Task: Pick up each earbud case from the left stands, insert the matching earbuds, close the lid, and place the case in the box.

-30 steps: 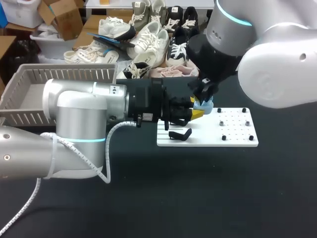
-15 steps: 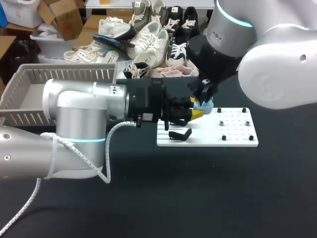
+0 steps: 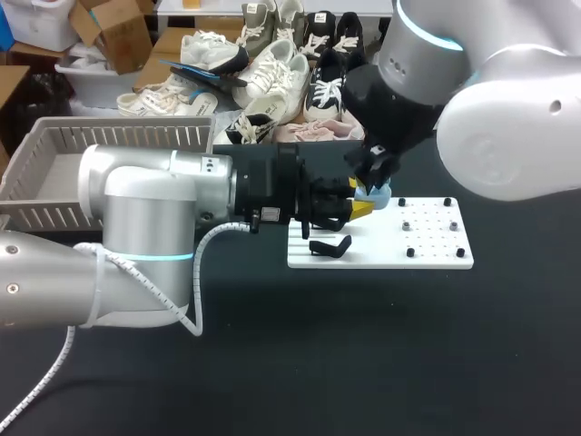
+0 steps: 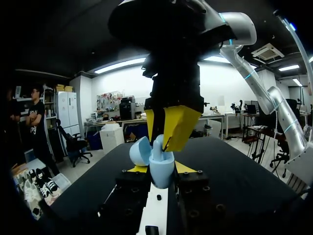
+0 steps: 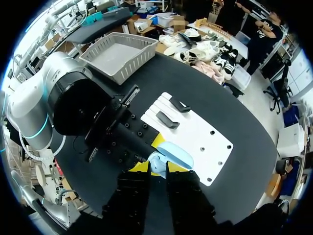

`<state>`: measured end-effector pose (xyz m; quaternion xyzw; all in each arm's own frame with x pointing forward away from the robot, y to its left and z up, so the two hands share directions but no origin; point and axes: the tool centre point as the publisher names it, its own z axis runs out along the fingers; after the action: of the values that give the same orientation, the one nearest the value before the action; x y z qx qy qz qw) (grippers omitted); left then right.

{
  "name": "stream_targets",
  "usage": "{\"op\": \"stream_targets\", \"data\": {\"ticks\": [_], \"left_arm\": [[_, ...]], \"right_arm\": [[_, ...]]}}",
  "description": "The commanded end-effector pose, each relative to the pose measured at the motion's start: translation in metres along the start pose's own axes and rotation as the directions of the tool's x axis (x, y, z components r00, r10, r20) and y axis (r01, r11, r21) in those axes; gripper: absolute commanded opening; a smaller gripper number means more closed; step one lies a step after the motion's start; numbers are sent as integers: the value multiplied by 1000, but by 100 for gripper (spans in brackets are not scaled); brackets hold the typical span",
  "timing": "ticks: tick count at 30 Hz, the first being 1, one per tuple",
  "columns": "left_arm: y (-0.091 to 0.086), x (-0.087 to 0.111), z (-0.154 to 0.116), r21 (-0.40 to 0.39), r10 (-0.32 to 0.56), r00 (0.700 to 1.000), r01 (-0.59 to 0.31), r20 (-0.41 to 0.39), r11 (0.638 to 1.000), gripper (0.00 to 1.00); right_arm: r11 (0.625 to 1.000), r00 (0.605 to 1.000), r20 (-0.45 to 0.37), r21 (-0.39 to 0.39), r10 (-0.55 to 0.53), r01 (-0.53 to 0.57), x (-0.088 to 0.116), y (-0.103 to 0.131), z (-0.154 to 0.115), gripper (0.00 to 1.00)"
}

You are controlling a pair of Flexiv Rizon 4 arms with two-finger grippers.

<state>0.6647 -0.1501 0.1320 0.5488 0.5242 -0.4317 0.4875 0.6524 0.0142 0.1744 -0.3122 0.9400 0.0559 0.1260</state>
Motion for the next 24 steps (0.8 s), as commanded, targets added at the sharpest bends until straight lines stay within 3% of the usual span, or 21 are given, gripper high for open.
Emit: {"op": "stream_targets", "data": {"ticks": [1, 20, 24], "left_arm": [[-2, 1, 0, -7, 1, 1000, -1, 1, 1000, 0], [-2, 1, 0, -7, 1, 1000, -1, 1, 1000, 0], [-2, 1, 0, -7, 1, 1000, -1, 1, 1000, 0]], "right_arm": [[1000, 1000, 1, 5, 2, -2, 1, 1, 0, 0], [1000, 1000, 2, 1, 9, -9, 0, 1, -3, 3], [1000, 1000, 5, 1, 9, -9, -1, 1, -3, 0]]}}
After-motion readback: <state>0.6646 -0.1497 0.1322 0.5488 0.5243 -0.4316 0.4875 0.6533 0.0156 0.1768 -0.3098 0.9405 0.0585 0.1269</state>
